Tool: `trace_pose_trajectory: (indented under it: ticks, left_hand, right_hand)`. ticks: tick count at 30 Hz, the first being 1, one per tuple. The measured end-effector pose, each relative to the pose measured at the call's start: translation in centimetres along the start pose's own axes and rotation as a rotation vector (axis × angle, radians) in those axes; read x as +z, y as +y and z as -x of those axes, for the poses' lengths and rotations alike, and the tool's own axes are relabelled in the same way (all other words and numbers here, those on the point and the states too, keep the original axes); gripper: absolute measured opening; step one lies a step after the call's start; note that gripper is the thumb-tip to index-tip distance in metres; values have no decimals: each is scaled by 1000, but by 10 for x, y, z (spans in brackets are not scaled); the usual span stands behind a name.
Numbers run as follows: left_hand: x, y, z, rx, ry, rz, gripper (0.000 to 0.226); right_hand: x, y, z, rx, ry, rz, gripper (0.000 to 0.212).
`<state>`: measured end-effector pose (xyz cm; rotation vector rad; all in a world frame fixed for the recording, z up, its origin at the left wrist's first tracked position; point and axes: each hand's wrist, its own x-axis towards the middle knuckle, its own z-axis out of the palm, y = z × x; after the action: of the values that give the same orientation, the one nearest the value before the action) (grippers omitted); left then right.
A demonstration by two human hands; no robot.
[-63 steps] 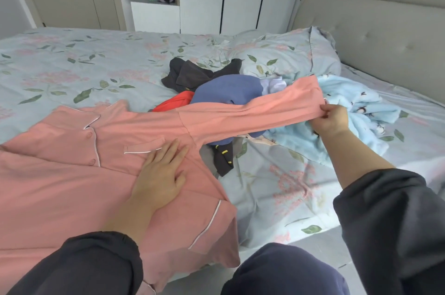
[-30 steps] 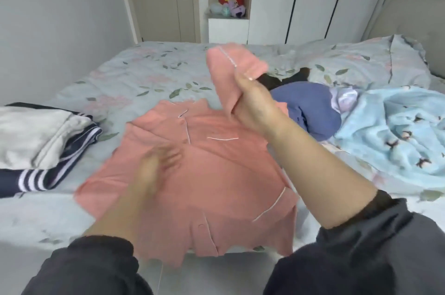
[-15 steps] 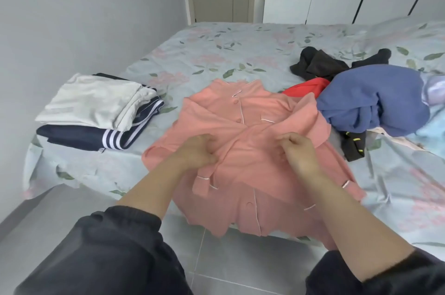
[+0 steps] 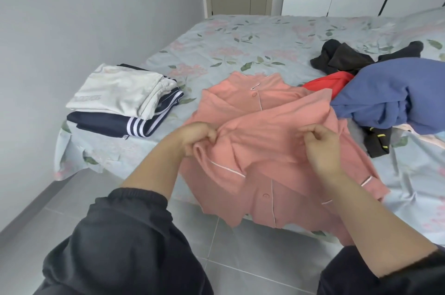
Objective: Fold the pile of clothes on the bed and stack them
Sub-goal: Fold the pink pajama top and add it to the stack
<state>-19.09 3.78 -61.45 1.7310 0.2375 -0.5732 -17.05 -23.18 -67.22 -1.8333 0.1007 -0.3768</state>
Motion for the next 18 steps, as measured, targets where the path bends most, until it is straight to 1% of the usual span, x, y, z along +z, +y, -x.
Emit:
trace_pose_trajectory:
  ticks: [1,3,4,5,6,7,8,9,10,11,12,14,16,18]
  left_hand:
    - [-11,-2,4,-39,-20,-173,31]
    - [-21,-7,13,-164,19,-764,32]
    - [-22,-12,13,-202,26,-985,38]
    - [-20,-18,10,-221,20,-1076,41]
    - [-16,-21,7,-243,46,-1073,35]
    - [-11,-22,5,-249,138,-1059,28]
    - [-8,-22,1,-221,295,-1082,26]
    - [-6,-20,-2,-162,476,-1121,27]
    - [-5,-20,-8,-83,614,-1137,29]
    - [-1,-18,-15,9,684,-1139,31]
    - [5,-17,-21,98,694,-1125,30]
    - [23,-15,-32,230,614,-1075,26]
    - [42,-15,-45,305,526,-1041,26]
    - [56,-12,-57,350,500,-1037,29]
  right_hand:
    - [-2,-1,0,-10,46,-3,28]
    - [-5,0,0,-12,117,5,26]
    - [-7,2,-1,1,141,12,26]
    - [-9,4,-3,23,160,18,25]
    - [-11,7,-5,49,180,28,26]
    - [-14,10,-6,77,200,41,31]
    - [-16,12,-9,103,221,52,35]
    - [-18,13,-11,133,240,48,33]
    - [-19,15,-14,158,262,41,28]
    - [-21,14,-16,188,280,36,22]
    - [-23,15,-20,224,279,31,17]
    - [-28,16,-26,335,224,-50,11]
    - [-34,15,-33,450,177,-178,13]
    - [-39,14,-40,536,163,-280,7]
